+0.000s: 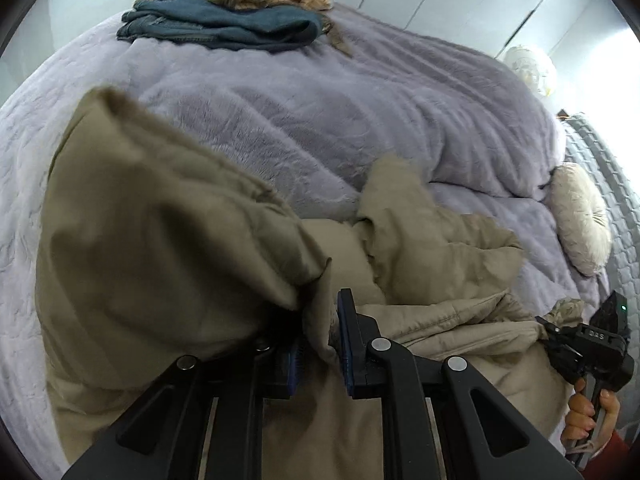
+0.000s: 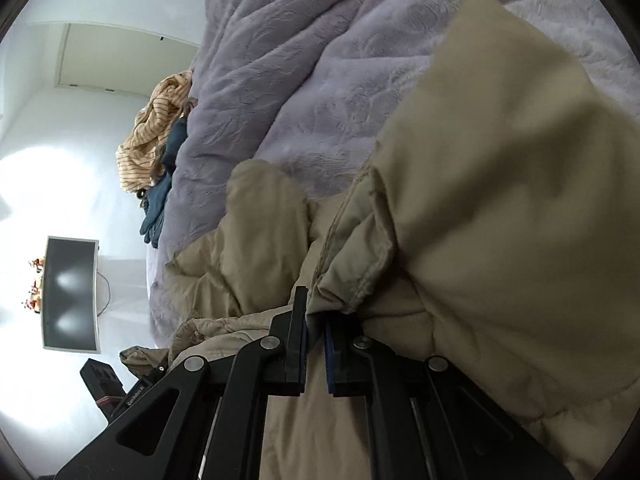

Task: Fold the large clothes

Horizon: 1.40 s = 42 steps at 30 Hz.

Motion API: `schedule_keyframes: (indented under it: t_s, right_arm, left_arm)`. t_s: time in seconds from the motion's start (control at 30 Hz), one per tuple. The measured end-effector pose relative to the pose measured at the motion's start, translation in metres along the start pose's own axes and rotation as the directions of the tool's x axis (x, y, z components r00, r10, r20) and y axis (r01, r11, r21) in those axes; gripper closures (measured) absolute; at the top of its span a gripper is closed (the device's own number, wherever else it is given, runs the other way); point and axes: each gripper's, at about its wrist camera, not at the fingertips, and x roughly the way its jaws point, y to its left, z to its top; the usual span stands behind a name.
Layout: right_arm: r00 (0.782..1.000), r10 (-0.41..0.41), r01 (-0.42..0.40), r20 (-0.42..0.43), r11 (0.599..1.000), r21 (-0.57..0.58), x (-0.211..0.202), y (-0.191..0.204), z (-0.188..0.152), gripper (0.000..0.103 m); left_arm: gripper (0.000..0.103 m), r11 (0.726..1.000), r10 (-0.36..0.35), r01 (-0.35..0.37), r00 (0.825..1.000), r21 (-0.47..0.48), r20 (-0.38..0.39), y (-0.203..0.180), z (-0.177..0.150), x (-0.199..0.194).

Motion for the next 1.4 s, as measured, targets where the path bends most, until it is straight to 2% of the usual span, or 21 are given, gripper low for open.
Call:
schedule_keyframes:
  t_s: [0.03, 0.13, 0.17, 0.2, 0.27, 0.33, 0.37, 0.43, 0.5, 0.53, 0.6, 0.67, 0.7, 0.77, 0.83, 0.93, 1.07, 1.13, 1.17, 1.27, 1.4]
  right_arm:
    - [1.0, -0.004, 0.004, 0.004, 1.0, 0.001, 0.002, -0.001, 0.0, 0.096]
    - [0.999, -0.032, 0.032, 0.006, 0.999, -0.005, 0.005, 0.002, -0.001, 0.095]
    - [0.999, -0.039, 0.039, -0.001, 0.999, -0.014, 0.004, 0.005, 0.0, 0.095]
    - [0.999, -0.044, 0.043, -0.007, 0.999, -0.029, 0.002, 0.008, 0.001, 0.094]
    - [0.999, -0.048, 0.047, -0.013, 0.996, -0.081, -0.008, 0.016, 0.0, 0.089]
    - [0.998, -0.06, 0.058, -0.005, 0.99, -0.131, -0.019, 0.023, -0.003, 0.081]
    - [0.998, -0.065, 0.066, 0.01, 0.985, -0.16, -0.029, 0.027, -0.006, 0.069]
    - [0.996, -0.082, 0.089, 0.047, 0.975, -0.203, -0.041, 0.035, -0.014, 0.065]
    - [0.991, -0.112, 0.128, 0.071, 0.95, -0.286, -0.051, 0.043, -0.025, 0.078]
    - [0.99, -0.127, 0.141, 0.065, 0.939, -0.314, -0.051, 0.047, -0.029, 0.09]
    - [0.986, -0.163, 0.165, 0.035, 0.916, -0.366, -0.046, 0.049, -0.035, 0.09]
    - [0.972, -0.235, 0.219, 0.016, 0.879, -0.425, -0.034, 0.045, -0.037, 0.09]
    - [0.969, -0.248, 0.227, 0.008, 0.874, -0.429, -0.031, 0.042, -0.036, 0.09]
    - [0.965, -0.262, 0.242, 0.006, 0.881, -0.406, -0.023, 0.031, -0.03, 0.09]
    - [0.961, -0.272, 0.266, 0.038, 0.885, -0.382, -0.018, 0.021, -0.019, 0.094]
    - [0.954, -0.287, 0.298, 0.085, 0.891, -0.343, -0.016, 0.012, -0.004, 0.094]
    - [0.934, -0.324, 0.355, 0.148, 0.88, -0.316, -0.019, 0.004, 0.01, 0.094]
    - [0.913, -0.363, 0.404, 0.186, 0.87, -0.284, -0.021, -0.008, 0.016, 0.094]
    - [0.912, -0.366, 0.405, 0.185, 0.876, -0.263, -0.02, -0.014, 0.02, 0.094]
    - [0.927, -0.341, 0.366, 0.157, 0.913, -0.181, -0.012, -0.035, 0.026, 0.095]
    - [0.925, -0.35, 0.373, 0.148, 0.91, -0.178, 0.004, -0.042, 0.03, 0.095]
  left_arm:
    - [0.085, 1.0, 0.007, -0.007, 1.0, -0.008, -0.002, 0.001, 0.0, 0.003]
    - [0.072, 1.0, 0.03, -0.03, 1.0, -0.009, 0.009, -0.002, 0.001, -0.001]
    - [0.062, 0.999, 0.038, -0.038, 0.999, 0.0, 0.024, -0.004, 0.0, -0.008]
    - [0.043, 0.999, 0.04, -0.041, 0.999, 0.007, 0.037, -0.004, 0.0, -0.015]
    - [0.021, 0.998, 0.039, -0.044, 0.995, 0.048, 0.096, -0.009, -0.003, -0.039]
    - [0.021, 0.993, 0.027, -0.043, 0.99, 0.114, 0.14, -0.015, -0.008, -0.06]
    - [0.021, 0.989, 0.025, -0.045, 0.99, 0.138, 0.141, -0.017, -0.009, -0.066]
    - [0.021, 0.981, 0.021, -0.048, 0.99, 0.19, 0.138, -0.021, -0.016, -0.074]
    - [0.021, 0.966, 0.039, -0.069, 0.992, 0.25, 0.122, -0.025, -0.022, -0.072]
    - [0.021, 0.959, 0.048, -0.078, 0.992, 0.271, 0.114, -0.026, -0.023, -0.069]
    - [0.021, 0.952, 0.082, -0.106, 0.992, 0.288, 0.093, -0.023, -0.025, -0.058]
    - [0.021, 0.959, 0.099, -0.114, 0.993, 0.261, 0.068, -0.015, -0.02, -0.041]
    - [0.021, 0.962, 0.108, -0.121, 0.992, 0.243, 0.065, -0.01, -0.016, -0.033]
    - [0.021, 0.966, 0.142, -0.154, 0.987, 0.207, 0.069, -0.003, -0.009, -0.015]
    - [0.021, 0.966, 0.176, -0.186, 0.982, 0.179, 0.07, 0.003, -0.001, 0.001]
    - [0.021, 0.962, 0.202, -0.214, 0.976, 0.17, 0.084, 0.003, 0.009, 0.015]
    - [0.021, 0.957, 0.213, -0.23, 0.971, 0.178, 0.109, 0.004, 0.015, 0.017]
    - [0.021, 0.958, 0.214, -0.231, 0.97, 0.173, 0.112, 0.01, 0.018, 0.021]
    - [0.021, 0.958, 0.215, -0.231, 0.97, 0.169, 0.112, 0.014, 0.018, 0.025]
    - [0.02, 0.963, 0.202, -0.217, 0.974, 0.161, 0.105, 0.02, 0.018, 0.035]
    - [0.017, 0.969, 0.183, -0.194, 0.98, 0.154, 0.079, 0.024, 0.02, 0.051]
